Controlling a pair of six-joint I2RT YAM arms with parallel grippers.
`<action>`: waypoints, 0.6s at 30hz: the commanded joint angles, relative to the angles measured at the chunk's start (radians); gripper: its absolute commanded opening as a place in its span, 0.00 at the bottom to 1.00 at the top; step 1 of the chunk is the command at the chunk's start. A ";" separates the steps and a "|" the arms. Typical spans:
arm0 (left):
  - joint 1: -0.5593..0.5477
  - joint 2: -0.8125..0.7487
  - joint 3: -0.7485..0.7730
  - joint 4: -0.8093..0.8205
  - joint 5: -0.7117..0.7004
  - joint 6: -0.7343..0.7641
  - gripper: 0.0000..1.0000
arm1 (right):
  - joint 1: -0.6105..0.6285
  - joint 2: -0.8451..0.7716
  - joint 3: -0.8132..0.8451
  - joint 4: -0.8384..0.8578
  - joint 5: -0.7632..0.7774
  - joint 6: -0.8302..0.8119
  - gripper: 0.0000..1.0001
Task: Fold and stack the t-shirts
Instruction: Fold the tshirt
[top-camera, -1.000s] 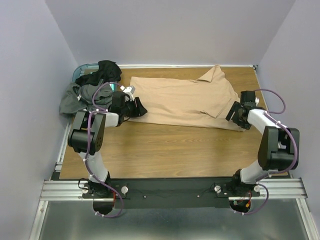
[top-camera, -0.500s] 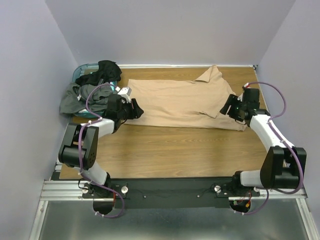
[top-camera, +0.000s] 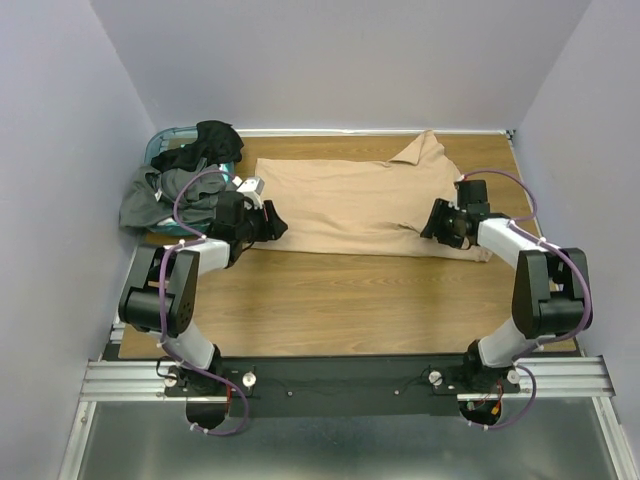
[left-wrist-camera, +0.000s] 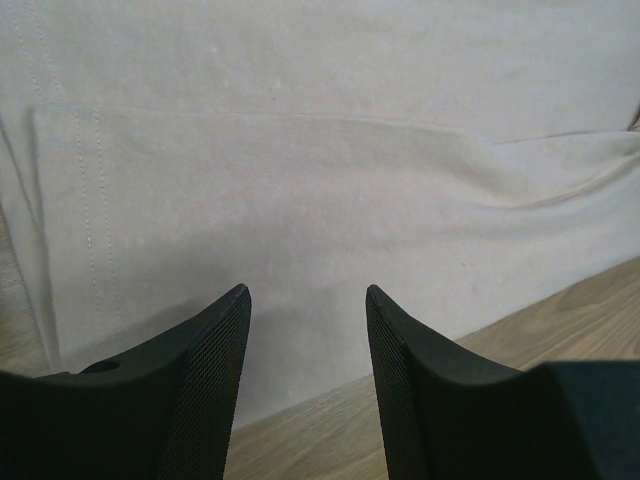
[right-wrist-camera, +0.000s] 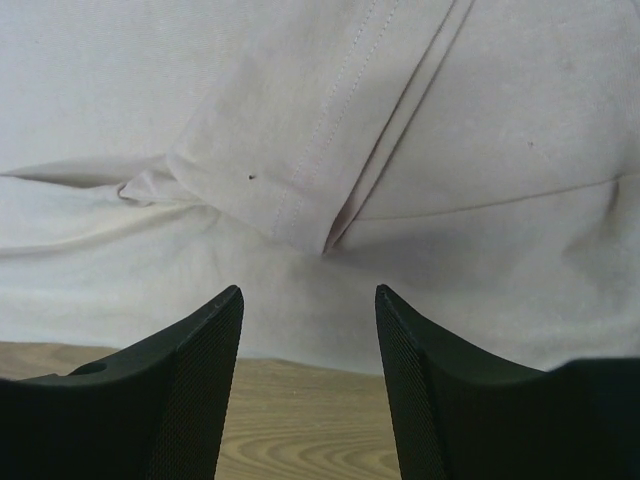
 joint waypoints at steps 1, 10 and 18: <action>-0.003 0.022 -0.005 0.031 0.006 0.020 0.58 | 0.003 0.055 0.029 0.057 0.017 0.000 0.61; -0.003 0.044 0.003 0.031 0.008 0.025 0.58 | 0.008 0.126 0.074 0.076 0.011 -0.006 0.54; -0.003 0.045 0.005 0.029 0.008 0.025 0.58 | 0.014 0.135 0.106 0.076 0.025 -0.003 0.54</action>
